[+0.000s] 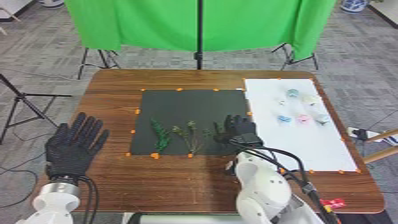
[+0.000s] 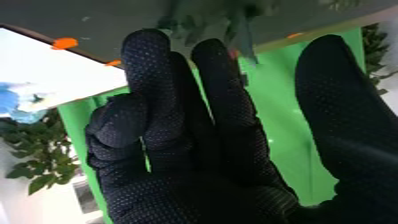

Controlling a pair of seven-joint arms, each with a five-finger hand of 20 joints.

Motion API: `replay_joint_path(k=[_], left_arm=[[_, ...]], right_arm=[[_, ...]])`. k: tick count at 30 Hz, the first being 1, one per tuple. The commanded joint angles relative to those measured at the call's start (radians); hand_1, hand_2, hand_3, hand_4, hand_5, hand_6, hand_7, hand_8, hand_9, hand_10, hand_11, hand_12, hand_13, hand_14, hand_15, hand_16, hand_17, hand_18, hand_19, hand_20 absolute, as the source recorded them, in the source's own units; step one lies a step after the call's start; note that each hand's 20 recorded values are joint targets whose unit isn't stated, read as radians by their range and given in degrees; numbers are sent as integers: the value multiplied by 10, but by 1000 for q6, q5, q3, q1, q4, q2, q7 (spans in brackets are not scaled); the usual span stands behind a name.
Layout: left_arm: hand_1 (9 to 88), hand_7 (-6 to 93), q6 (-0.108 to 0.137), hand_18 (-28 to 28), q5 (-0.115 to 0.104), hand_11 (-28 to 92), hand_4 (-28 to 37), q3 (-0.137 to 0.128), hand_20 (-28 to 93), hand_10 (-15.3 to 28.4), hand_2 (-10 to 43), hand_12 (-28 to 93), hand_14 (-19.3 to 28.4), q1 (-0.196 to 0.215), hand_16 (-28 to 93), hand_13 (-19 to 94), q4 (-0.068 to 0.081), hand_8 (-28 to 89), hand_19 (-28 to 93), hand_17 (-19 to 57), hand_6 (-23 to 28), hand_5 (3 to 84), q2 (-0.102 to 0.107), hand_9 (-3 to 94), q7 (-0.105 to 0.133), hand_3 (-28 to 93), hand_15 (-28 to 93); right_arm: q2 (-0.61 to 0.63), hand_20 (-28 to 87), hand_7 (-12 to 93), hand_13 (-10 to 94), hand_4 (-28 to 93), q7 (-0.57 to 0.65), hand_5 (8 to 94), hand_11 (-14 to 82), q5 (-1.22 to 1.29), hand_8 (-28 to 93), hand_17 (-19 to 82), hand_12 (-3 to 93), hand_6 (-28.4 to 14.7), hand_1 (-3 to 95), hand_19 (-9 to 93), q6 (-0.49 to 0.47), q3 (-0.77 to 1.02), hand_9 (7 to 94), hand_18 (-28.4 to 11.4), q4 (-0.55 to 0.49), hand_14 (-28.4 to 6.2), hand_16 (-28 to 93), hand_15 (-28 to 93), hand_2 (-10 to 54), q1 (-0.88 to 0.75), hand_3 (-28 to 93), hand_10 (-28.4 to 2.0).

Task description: Arrange flowers

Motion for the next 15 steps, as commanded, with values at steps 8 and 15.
replay_joint_path(k=[8, 15], left_arm=[[302, 132, 17, 129, -11, 176, -231, -1, 157, 122, 117, 116, 122, 20, -36, 297, 2, -97, 270, -17, 65, 418, -8, 370, -5, 749, 328], [302, 133, 22, 129, -13, 176, -232, -3, 158, 121, 118, 116, 122, 23, -36, 298, 1, -97, 271, -17, 65, 419, -11, 370, -6, 749, 329]], right_arm=[[0, 368, 83, 684, -198, -4, 725, 106, 40, -97, 399, 157, -86, 301, 931, -23, 7, 677, -284, -35, -183, 259, 516, -3, -28, 712, -240], [-3, 347, 73, 685, -193, 9, 694, 98, 45, -107, 397, 156, -118, 290, 932, -49, 10, 677, -284, -27, -185, 265, 512, 31, -37, 706, -246]])
